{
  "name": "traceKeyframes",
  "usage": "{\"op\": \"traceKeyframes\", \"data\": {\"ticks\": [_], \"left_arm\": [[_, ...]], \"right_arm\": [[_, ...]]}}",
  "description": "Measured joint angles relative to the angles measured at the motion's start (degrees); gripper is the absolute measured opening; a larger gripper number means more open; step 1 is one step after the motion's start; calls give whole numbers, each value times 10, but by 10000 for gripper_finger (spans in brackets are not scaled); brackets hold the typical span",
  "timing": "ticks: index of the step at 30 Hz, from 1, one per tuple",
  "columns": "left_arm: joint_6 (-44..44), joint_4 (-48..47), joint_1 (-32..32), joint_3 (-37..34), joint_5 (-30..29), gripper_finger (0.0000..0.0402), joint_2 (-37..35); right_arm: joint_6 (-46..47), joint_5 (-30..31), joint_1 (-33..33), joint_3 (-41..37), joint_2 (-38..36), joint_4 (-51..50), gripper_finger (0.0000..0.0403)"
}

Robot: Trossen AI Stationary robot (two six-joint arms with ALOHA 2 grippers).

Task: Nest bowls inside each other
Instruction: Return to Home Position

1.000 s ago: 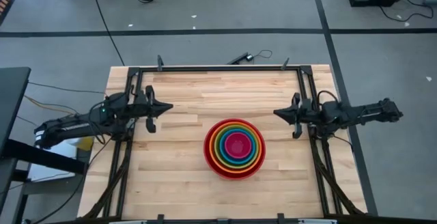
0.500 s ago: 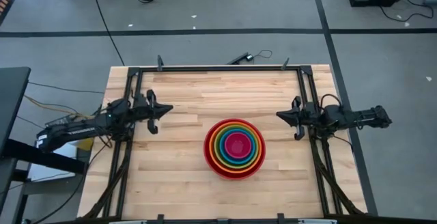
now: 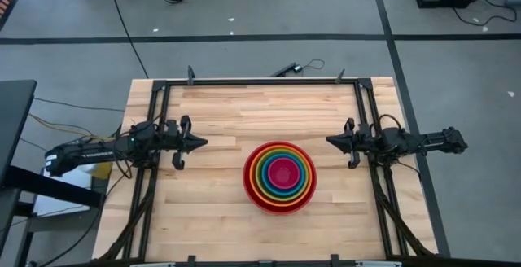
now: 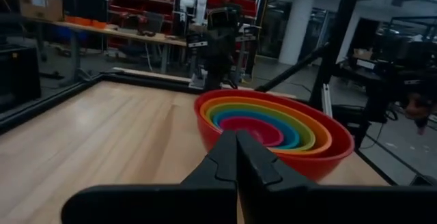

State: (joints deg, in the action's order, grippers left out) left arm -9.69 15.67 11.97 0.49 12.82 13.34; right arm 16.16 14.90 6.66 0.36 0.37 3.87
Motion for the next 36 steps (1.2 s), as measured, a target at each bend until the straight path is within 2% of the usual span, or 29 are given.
{"op": "traceKeyframes", "data": {"ticks": [8,14,18,22,28,32,36], "left_arm": [[-19,2,-1,0,39,0,-10],[-7,4,-1,0,19,0,-11],[4,3,-1,0,18,0,-7],[9,-10,-1,0,-10,0,14],[-54,71,-8,0,-7,0,37],[-55,146,-16,-1,3,0,33],[-55,97,-16,-1,16,0,13]], "right_arm": [[-27,-29,0,12,-2,12,3],[-27,-12,0,0,-2,3,4],[-27,-23,0,0,-2,6,4],[-26,-30,0,0,-2,3,11],[-28,-30,0,0,-1,-11,29],[-42,-30,0,0,7,-10,30],[-41,-29,0,0,8,-10,29]]}}
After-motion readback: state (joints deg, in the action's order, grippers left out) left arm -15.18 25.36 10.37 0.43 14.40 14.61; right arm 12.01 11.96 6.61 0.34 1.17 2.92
